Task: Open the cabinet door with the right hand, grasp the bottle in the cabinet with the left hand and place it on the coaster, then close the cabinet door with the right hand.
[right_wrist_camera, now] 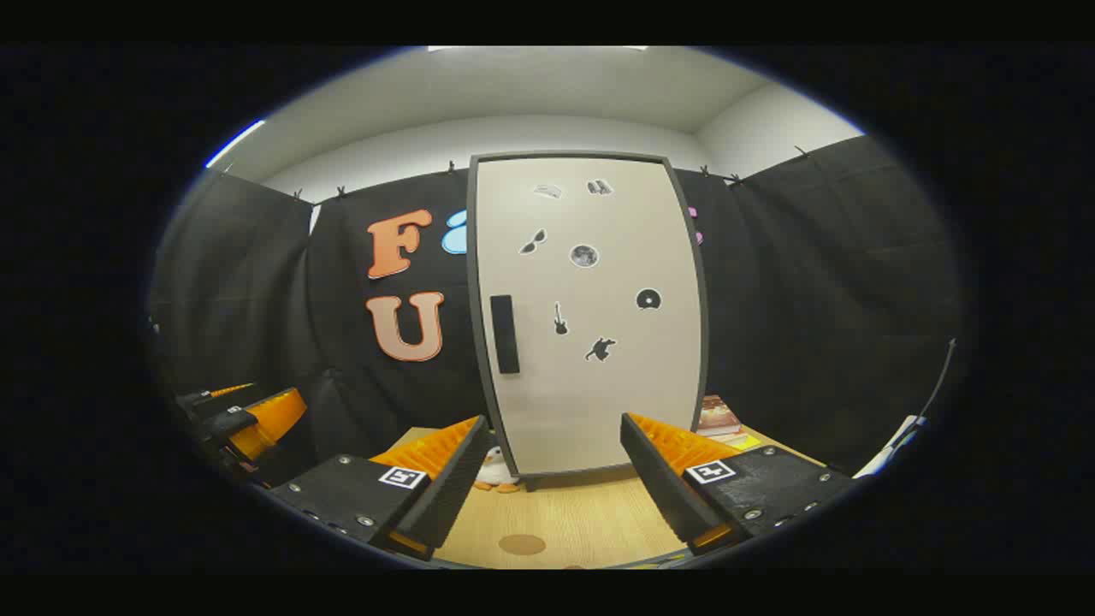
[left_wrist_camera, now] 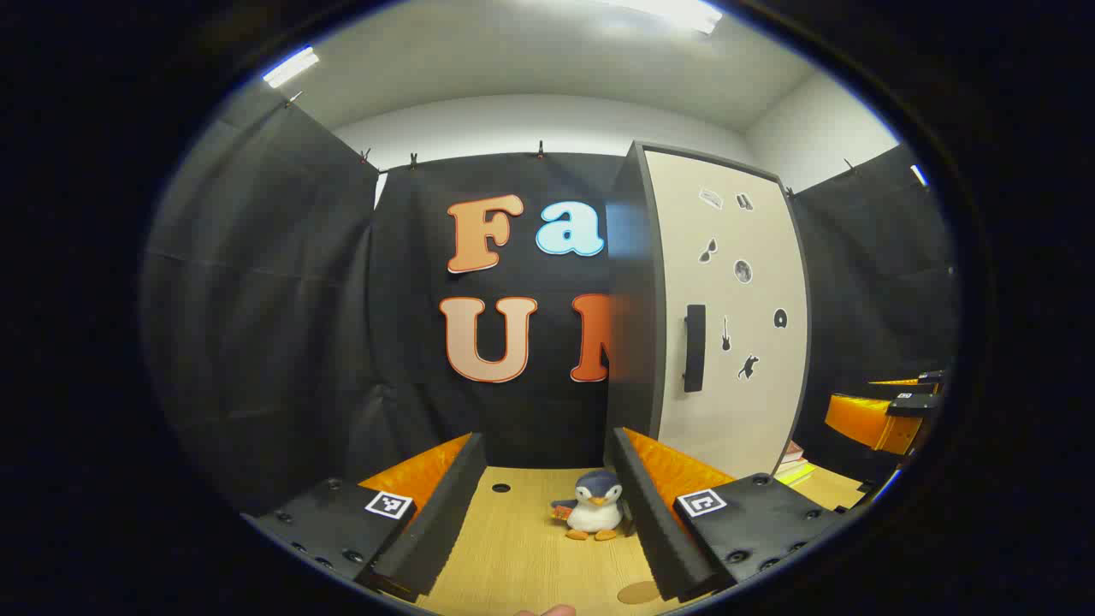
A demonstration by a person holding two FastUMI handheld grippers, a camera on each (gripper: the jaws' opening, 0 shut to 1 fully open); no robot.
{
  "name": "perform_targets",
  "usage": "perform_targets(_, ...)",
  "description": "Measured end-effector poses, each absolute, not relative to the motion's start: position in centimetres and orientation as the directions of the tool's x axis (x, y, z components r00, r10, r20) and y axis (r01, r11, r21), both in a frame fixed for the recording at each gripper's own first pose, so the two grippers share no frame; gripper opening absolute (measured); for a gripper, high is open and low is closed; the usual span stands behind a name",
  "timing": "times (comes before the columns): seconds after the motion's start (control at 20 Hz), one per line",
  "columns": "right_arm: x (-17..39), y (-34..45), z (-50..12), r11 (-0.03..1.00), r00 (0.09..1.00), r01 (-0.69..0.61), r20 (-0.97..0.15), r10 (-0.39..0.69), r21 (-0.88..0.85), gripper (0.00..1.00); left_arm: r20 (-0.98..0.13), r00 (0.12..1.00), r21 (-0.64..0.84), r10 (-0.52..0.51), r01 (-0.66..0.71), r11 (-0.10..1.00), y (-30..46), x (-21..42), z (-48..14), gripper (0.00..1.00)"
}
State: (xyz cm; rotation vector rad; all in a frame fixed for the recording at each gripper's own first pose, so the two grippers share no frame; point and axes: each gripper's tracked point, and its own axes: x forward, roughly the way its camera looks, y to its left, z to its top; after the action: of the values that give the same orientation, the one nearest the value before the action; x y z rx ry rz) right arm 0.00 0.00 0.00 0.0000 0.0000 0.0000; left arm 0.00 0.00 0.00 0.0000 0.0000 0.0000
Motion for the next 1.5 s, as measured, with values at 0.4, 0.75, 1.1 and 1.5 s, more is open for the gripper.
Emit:
perform_targets(0.4, 0.1, 0.7, 0.1, 0.999, 1.000, -0.013, 0.014, 0.013, -0.037, 0.94, -0.017, 1.000, 0.007, 0.012, -0.012, 1.000, 0.9, -0.3, -0.8, 0.96)
perform_targets(0.75, 0.8, 1.2, -0.7, 0.998, 1.000, -0.020, -0.001, 0.020, -0.062, 0.94, -0.031, 1.000, -0.012, 0.002, -0.003, 1.000, 1.1, 0.2, -1.6, 0.96)
perform_targets(1.1, 3.8, 2.1, -0.6, 0.998, 0.999, -0.034, -0.002, 0.033, -0.062, 0.95, -0.053, 0.999, 0.001, 0.013, -0.013, 1.000, 2.0, 1.8, -2.9, 0.99)
perform_targets(1.5, 13.0, 4.4, 1.8, 0.994, 0.998, -0.065, 0.021, 0.067, -0.092, 0.95, -0.095, 0.994, -0.005, 0.054, -0.055, 0.998, 5.1, 3.7, -5.2, 0.96)
